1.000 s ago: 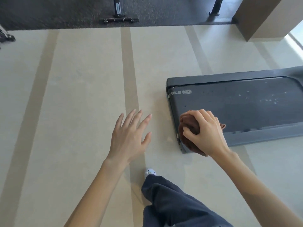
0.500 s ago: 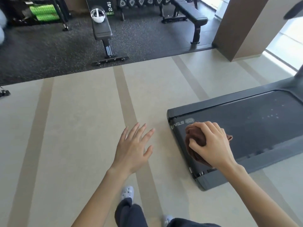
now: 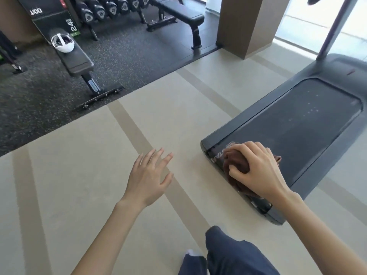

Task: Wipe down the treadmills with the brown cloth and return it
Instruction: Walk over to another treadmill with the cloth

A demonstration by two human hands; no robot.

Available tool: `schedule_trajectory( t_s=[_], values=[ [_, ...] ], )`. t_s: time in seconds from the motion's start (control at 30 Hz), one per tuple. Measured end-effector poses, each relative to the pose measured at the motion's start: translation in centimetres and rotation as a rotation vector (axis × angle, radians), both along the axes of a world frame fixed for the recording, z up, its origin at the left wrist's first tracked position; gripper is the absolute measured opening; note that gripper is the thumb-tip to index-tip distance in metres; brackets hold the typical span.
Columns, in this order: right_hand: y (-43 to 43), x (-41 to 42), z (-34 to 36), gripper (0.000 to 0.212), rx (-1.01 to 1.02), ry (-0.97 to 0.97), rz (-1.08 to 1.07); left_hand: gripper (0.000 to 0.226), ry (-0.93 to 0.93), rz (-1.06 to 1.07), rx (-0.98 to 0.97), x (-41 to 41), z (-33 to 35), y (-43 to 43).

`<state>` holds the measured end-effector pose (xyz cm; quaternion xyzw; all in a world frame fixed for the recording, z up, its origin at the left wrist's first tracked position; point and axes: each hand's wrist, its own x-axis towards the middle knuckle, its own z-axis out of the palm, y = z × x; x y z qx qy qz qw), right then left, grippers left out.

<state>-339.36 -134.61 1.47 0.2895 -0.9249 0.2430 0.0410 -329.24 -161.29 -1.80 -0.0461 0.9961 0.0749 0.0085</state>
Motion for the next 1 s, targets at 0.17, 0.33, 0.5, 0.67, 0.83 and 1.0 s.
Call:
schedule_trajectory(
  t_s=[0.17, 0.33, 0.5, 0.67, 0.83, 1.0],
  values=[
    [-1.4, -3.2, -0.8, 0.039, -0.038, -0.024, -0.164, 0.056, -0.001, -0.163, 0.004, -6.9, -1.1, -1.7],
    [-4.1, -8.9, -2.2, 0.035, -0.018, -0.054, -0.217, 0.053, -0.019, -0.255, -0.002, -15.0, -2.3, -3.8],
    [-7.2, -16.5, -1.7, 0.030, -0.068, -0.092, -0.329, 0.061, 0.006, -0.312, -0.040, -23.1, -0.5, -7.8],
    [-10.9, -23.4, -0.3, 0.029, -0.082, -0.058, -0.319, 0.055, 0.052, -0.388, -0.041, -31.9, 0.4, -9.1],
    [-12.5, -27.2, -0.2, 0.031, -0.064, -0.081, -0.385, 0.053, 0.037, -0.486, -0.027, -38.2, -1.0, -10.4],
    [-15.7, -31.2, -1.2, 0.042, 0.012, -0.093, -0.471, 0.054, 0.038, -0.609, -0.025, -44.8, -1.5, -13.1]
  ],
)
